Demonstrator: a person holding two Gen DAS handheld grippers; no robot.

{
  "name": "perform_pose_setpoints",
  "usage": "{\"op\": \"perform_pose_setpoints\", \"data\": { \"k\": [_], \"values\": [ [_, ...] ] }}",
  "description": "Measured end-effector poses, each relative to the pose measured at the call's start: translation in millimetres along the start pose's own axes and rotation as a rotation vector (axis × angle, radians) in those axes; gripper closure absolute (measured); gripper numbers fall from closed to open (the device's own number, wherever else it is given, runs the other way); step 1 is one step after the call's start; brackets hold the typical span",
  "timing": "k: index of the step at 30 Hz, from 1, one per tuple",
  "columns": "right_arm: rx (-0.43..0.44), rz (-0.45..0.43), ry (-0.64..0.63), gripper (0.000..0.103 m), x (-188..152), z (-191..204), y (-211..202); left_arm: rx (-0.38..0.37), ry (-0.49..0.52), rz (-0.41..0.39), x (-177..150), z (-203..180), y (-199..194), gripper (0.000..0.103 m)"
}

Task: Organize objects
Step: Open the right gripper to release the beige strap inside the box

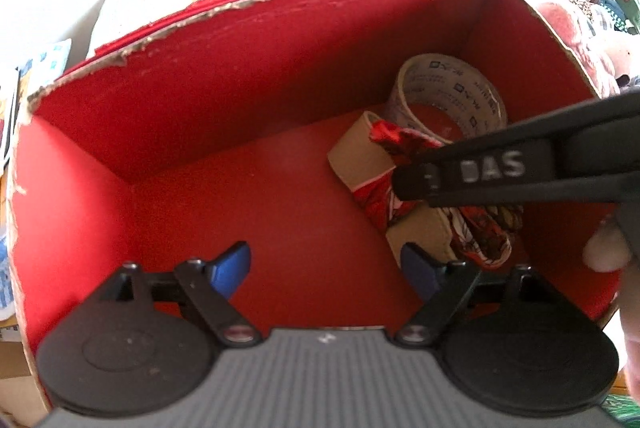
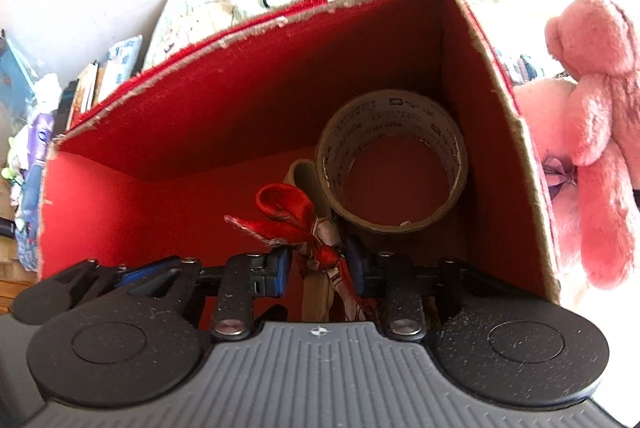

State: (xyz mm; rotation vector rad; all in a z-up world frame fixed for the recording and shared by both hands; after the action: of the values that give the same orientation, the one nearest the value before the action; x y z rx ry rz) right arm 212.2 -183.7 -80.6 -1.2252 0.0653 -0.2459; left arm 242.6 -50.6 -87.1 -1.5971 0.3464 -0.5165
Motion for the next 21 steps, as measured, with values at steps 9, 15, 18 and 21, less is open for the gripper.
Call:
{"op": "perform_pose_setpoints", "data": {
  "k": [9, 15, 18, 21],
  "values": [
    [0.029, -0.138, -0.024, 0.072, -11, -1, -31, 0.01, 0.001, -0.006, 0, 0, -1, 0.02],
    [0.033, -0.232, -0.044, 0.071, -6, 17, -33, 0.128, 0.011, -0.047, -3, -6, -8, 0.018],
    [0.05, -0.278, -0.051, 0.068, -12, 19, -42, 0.149, -0.008, -0.074, -6, -7, -20, 0.017],
    [0.051, -0.338, -0.056, 0.066, -17, 20, -49, 0.188, -0.02, -0.12, -8, -10, -33, 0.016]
  ]
}}
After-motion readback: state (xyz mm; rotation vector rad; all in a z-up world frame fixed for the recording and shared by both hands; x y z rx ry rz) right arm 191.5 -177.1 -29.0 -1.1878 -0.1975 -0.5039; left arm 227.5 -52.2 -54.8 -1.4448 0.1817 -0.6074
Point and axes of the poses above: each gripper's, at about its wrist camera, not at the fingertips, and y roughly the way its jaws point, z to its left, x to its top, the point moved 5 cm from there along y, roughly the way its jaws point, and after that the axes turned 15 degrees about z, right-handed, at the moved point
